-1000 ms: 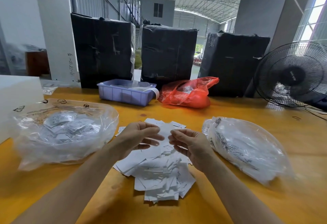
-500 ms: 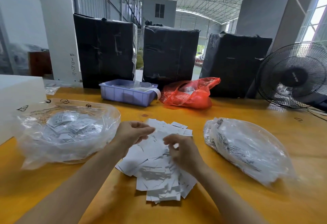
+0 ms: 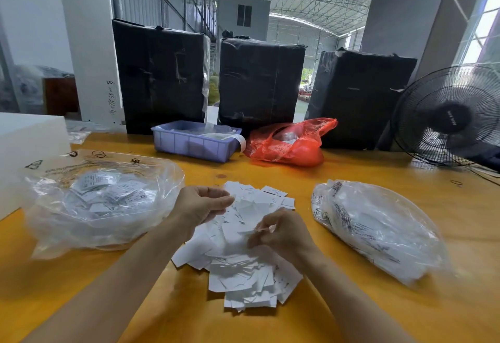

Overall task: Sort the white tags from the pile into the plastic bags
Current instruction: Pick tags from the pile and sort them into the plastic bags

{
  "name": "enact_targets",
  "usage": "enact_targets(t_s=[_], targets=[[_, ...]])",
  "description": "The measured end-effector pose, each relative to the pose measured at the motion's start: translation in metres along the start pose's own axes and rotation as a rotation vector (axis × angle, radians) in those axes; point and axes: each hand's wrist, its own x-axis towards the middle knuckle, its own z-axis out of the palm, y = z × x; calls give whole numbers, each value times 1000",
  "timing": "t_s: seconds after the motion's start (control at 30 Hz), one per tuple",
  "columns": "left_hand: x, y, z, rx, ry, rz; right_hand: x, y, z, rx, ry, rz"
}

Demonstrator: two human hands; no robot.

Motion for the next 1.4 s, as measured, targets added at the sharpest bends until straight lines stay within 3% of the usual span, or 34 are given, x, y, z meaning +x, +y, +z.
enact_targets(t_s=[0.07, 0.27, 0.4, 0.6, 0.73, 0.83, 0.97, 1.07, 1.2, 1.4], targets=[[-1, 0, 1, 8, -14, -3, -3, 0, -7, 108, -44, 33], [-5, 1, 9, -14, -72, -32, -4, 2, -32, 742, -114, 264], [-7, 2, 13, 32, -132, -48, -4, -2, -33, 959, -153, 328], [-12, 2, 18, 46, -172, -88, -4, -8, -31, 1023, -137, 302], [-14, -1, 23, 51, -197, -75, -8, -14, -26, 757, -102, 186], [-14, -1, 23, 12, -195, -80, -6, -17, -29, 657, 33, 153], [-14, 0, 20, -37, -197, -101, -3, -11, -43, 934, 135, 300], [-14, -2, 21, -35, -220, -116, -3, -13, -43, 1109, 96, 374], [-14, -4, 22, -34, -245, -132, -3, -19, -30, 1099, 96, 427], [-17, -6, 26, -26, -306, -148, -5, -25, -20, 1134, 253, 376]])
